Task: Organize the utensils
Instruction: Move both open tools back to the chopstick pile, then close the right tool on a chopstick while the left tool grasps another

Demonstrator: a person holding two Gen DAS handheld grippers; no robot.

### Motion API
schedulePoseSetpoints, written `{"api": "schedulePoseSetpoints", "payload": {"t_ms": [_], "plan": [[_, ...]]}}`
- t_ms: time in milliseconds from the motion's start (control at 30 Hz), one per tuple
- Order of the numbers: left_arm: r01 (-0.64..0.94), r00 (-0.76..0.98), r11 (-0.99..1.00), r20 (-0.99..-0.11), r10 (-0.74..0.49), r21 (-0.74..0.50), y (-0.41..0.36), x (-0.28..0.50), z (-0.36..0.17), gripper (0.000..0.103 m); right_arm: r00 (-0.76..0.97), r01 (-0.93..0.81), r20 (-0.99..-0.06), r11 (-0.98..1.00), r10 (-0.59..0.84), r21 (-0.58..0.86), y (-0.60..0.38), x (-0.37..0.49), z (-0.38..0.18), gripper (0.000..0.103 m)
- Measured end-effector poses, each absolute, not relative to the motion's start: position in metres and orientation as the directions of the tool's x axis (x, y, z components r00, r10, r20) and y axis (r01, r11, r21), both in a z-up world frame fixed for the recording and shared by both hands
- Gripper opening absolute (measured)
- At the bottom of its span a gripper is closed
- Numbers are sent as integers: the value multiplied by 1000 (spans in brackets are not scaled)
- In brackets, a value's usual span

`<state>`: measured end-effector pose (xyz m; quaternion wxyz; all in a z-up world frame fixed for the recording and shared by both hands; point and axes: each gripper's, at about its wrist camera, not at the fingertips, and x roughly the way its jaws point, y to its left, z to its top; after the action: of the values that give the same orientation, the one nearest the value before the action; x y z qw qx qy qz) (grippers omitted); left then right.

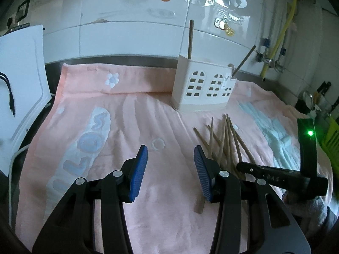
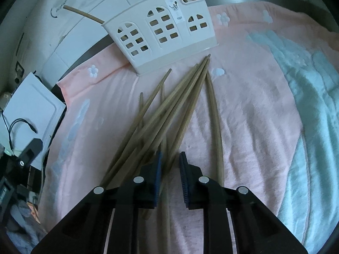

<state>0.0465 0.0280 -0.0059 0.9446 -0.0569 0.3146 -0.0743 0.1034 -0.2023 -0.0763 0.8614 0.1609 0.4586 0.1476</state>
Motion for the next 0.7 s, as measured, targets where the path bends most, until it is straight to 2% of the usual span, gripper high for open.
{"api": "schedulePoseSetpoints", "payload": {"t_ms": [300,533,633,700], "plan": [[146,772,978,-602,-205,-147,9,50,-12,46,537,-83,-731,888,422,452,-209,103,-79,12],[176,724,971,-647,-237,-159,-7,59,-33,46,588,-101,-730,928,347,359,-217,90,-70,7],[185,695,968,-674,-253,-172,-14,66,-46,39,607,-108,-727,940,320,323,-223,84,-68,7],[193,672,965,-692,-264,-180,-19,72,-55,30,617,-113,-724,946,307,304,-227,81,-67,7]]}}
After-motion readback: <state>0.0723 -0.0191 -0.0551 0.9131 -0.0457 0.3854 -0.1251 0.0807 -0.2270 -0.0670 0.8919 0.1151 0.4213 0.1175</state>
